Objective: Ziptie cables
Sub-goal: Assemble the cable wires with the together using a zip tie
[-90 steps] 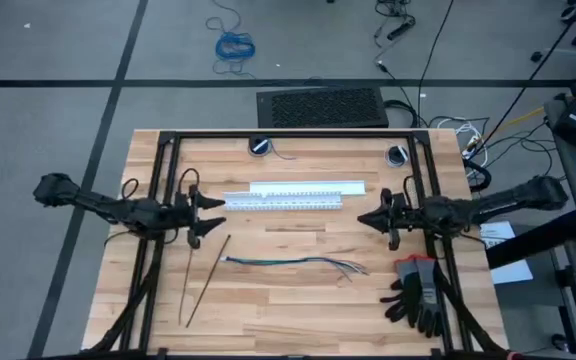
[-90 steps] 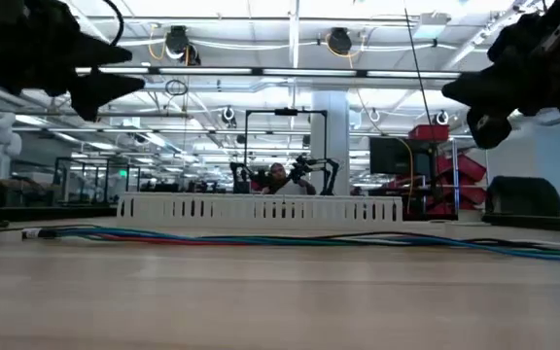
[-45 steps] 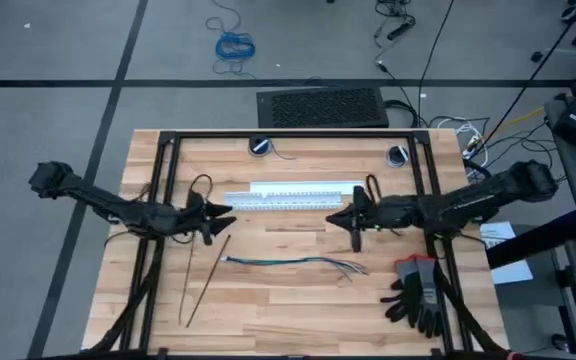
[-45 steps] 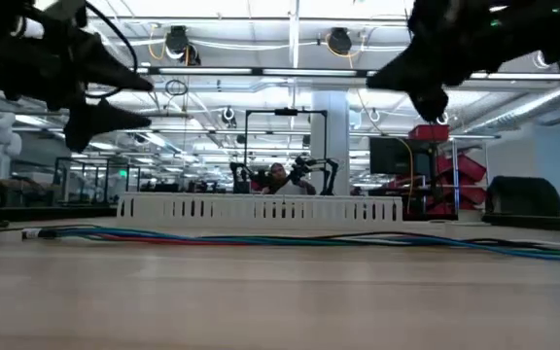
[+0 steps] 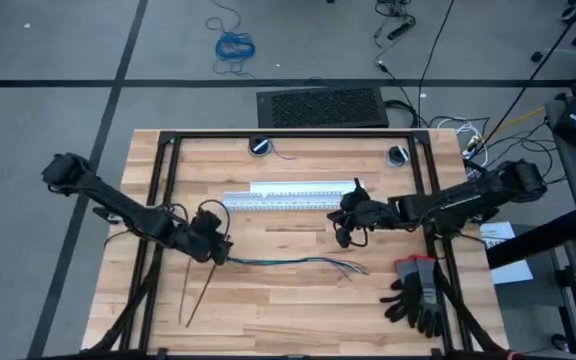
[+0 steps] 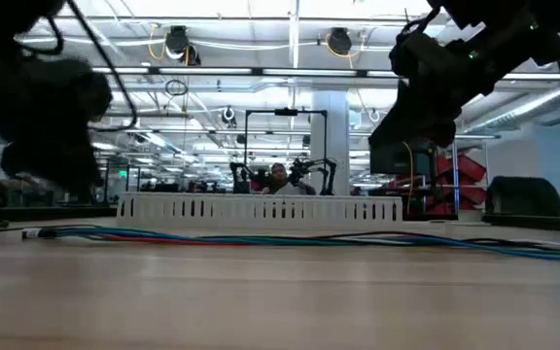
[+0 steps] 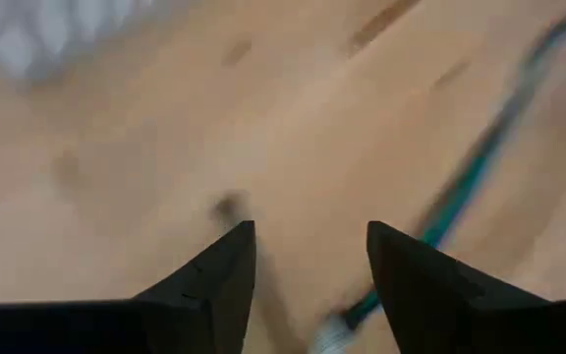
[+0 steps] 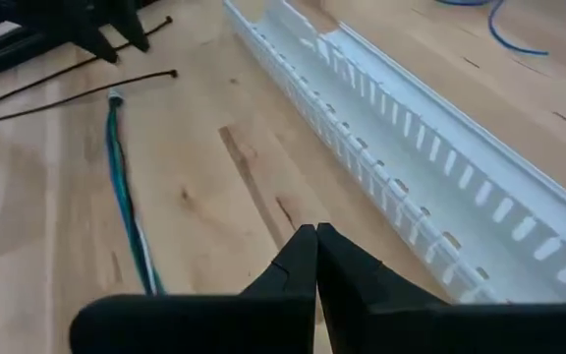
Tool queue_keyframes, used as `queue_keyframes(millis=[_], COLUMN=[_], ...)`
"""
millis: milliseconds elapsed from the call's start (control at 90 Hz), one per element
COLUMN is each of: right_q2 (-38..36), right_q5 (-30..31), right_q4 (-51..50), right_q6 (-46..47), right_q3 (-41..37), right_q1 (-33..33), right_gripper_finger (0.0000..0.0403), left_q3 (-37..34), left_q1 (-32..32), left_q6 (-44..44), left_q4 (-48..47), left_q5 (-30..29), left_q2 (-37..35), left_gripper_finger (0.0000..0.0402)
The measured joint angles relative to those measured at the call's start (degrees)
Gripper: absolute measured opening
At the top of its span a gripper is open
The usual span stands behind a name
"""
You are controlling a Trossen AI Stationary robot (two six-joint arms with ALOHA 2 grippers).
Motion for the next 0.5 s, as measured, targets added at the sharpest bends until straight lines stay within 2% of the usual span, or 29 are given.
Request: queue_keyframes(millis=[144,367,500], right_q2=[0.00,-0.02,-0.02], right_q5=[0.00,0.00,-0.09], right_q4=[0.01,0.16,0.18], right_q6=[-0.87,-1.61,-1.61], right_q3=[0.00,0.00,0.00], right_q1=[0.13,0.13,0.13], right_gripper_finger=[0.0000,0.0000,0.0000], left_q3=[-0.62,-4.66,-7.23], left_q1=[0.00,0.07,0.03], left_q6=[-1.42,-1.56,-4.00], left_q4=[-0.90,9.78,13.60], left_q5=[0.72,3.65,3.38], left_q2=[1.26,1.70,2.85], left_gripper_finger=[0.0192,0.0192,0.0192])
